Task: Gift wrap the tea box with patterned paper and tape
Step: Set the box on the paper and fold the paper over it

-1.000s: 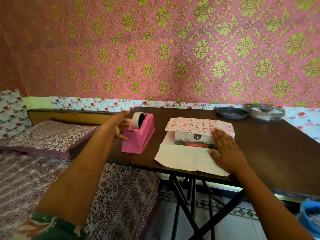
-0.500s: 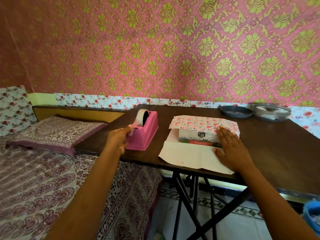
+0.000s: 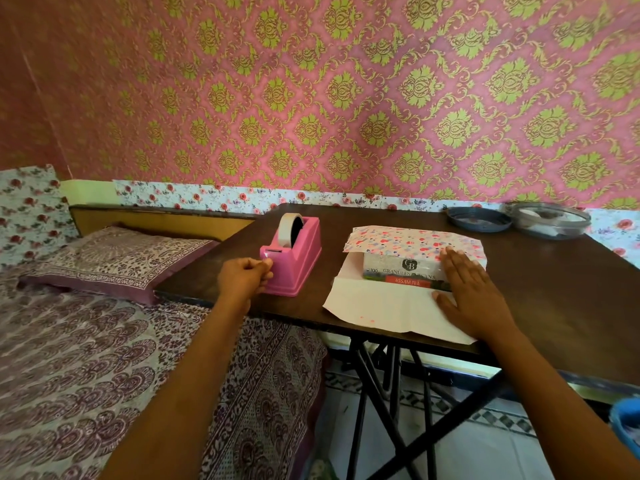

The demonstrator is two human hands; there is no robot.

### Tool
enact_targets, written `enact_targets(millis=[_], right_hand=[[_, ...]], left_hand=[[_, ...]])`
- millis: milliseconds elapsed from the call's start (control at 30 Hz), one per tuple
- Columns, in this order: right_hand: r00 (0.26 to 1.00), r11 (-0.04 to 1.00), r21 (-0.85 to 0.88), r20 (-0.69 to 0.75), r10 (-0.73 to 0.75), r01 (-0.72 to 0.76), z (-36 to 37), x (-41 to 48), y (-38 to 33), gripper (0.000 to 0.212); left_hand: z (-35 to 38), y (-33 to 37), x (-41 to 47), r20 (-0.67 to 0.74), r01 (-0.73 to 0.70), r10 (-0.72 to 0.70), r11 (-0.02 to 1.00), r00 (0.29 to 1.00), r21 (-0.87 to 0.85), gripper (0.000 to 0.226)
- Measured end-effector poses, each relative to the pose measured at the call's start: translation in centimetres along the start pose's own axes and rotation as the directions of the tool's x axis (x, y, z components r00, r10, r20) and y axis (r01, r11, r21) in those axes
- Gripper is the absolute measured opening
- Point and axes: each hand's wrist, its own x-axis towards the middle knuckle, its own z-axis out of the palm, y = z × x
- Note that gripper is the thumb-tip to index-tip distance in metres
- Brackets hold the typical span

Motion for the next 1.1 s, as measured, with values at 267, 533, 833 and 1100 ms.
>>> enact_targets(millis=[267,533,833,1100], right_hand=[[1.0,1.0,0.001,0.005,-0.002,0.002,-0.2,0.0,-0.1,0.093],[1.0,0.999,0.038,0.005,-0.006,0.006,-0.4,-0.2,-0.2,0.092],[0.998,0.997,0.07,-0.057,0.04,-0.036,-0.1,-0.3,-1.3,0.08],[0.999,0.974,0.226,-0.032,0.036,-0.028,-0.5,-0.4,-0.2,0.073]], left_hand=[[-0.7,0.6,0.5,0.006,-0.052,0.052,0.992,0.999,0.112,0.02],[-1.4,0.3,-2.4,0.132,-0.037,0.037,0.999,0.991,-0.003,0.012],[13.2,2.2,-6.5,0.318,-0.045,0.111,0.977,0.941,-0.209,0.014],[24.7,1.4,-8.5,0.32,0.016,0.05,0.98,0.946,-0.2,0.012]])
